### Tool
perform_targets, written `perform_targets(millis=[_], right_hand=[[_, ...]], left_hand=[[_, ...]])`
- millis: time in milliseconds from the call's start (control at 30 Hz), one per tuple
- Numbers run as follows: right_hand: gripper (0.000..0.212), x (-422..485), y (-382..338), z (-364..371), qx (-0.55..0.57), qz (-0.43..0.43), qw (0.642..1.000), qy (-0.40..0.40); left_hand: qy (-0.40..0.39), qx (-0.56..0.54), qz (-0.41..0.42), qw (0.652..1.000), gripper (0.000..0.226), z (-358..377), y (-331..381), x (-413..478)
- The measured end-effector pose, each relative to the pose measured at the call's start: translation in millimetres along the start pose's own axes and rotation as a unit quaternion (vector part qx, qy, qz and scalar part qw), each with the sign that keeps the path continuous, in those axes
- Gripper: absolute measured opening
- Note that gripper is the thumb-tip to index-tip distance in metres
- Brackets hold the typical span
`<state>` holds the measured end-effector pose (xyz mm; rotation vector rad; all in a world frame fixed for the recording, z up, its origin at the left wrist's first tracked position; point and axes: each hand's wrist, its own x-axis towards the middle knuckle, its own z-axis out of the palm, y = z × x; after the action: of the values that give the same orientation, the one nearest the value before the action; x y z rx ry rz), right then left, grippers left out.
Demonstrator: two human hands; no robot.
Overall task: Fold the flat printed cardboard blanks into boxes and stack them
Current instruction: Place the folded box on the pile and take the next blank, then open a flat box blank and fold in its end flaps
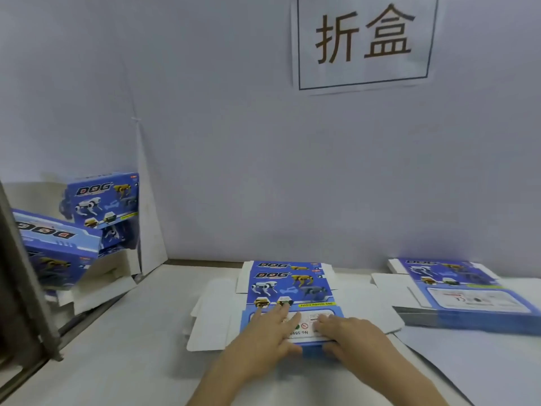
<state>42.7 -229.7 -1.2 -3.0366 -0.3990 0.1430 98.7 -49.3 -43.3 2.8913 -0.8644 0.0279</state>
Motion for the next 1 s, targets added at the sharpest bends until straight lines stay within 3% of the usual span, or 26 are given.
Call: perform_targets(millis=[67, 167, 233, 467, 633, 733, 800, 867, 933, 1000], right_hand=[[0.043, 0, 3, 7, 0.02, -0.001, 0.999, 0.033], [0.048, -1, 5, 15, 0.045, -0.005, 0.997, 0.066], [0.05, -2, 6, 16, 0.049, -0.012, 0.996, 0.076], [0.034, -9, 8, 3, 0.052, -0.018, 0.992, 0.116], [0.028, -11, 9, 3, 0.058, -0.007, 0.994, 0.088], [0.025, -13, 10, 3, 0.075, -0.009, 0.995, 0.068], [0.022, -15, 11, 0, 0.092, -0.017, 0.992, 0.081], [0.027, -15, 13, -3, 0.118, -0.032, 0.983, 0.139], [0.044, -18, 12, -8, 0.118, -0.051, 0.964, 0.235], [0.062, -25, 7, -19, 0.108, -0.07, 0.926, 0.354]], left_hand=[[0.095, 0.053, 0.015, 0.994, 0.063, 10, 8, -7], [0.255, 0.095, 0.084, 0.959, 0.062, 18, 11, -18], [0.296, 0.088, 0.1, 0.946, 0.058, 23, 9, -17], [0.323, 0.006, 0.094, 0.942, 0.05, 20, 5, -16], [0.316, -0.024, 0.107, 0.942, 0.055, 22, 8, -23], [0.288, -0.068, 0.108, 0.949, 0.04, 24, 9, -30], [0.254, -0.138, 0.074, 0.954, 0.058, 18, 12, -34], [0.311, -0.161, 0.062, 0.935, 0.067, 21, 6, -34], [0.295, -0.118, 0.051, 0.947, 0.036, 2, 10, -35], [0.351, -0.12, 0.07, 0.926, 0.028, -21, 17, -37]])
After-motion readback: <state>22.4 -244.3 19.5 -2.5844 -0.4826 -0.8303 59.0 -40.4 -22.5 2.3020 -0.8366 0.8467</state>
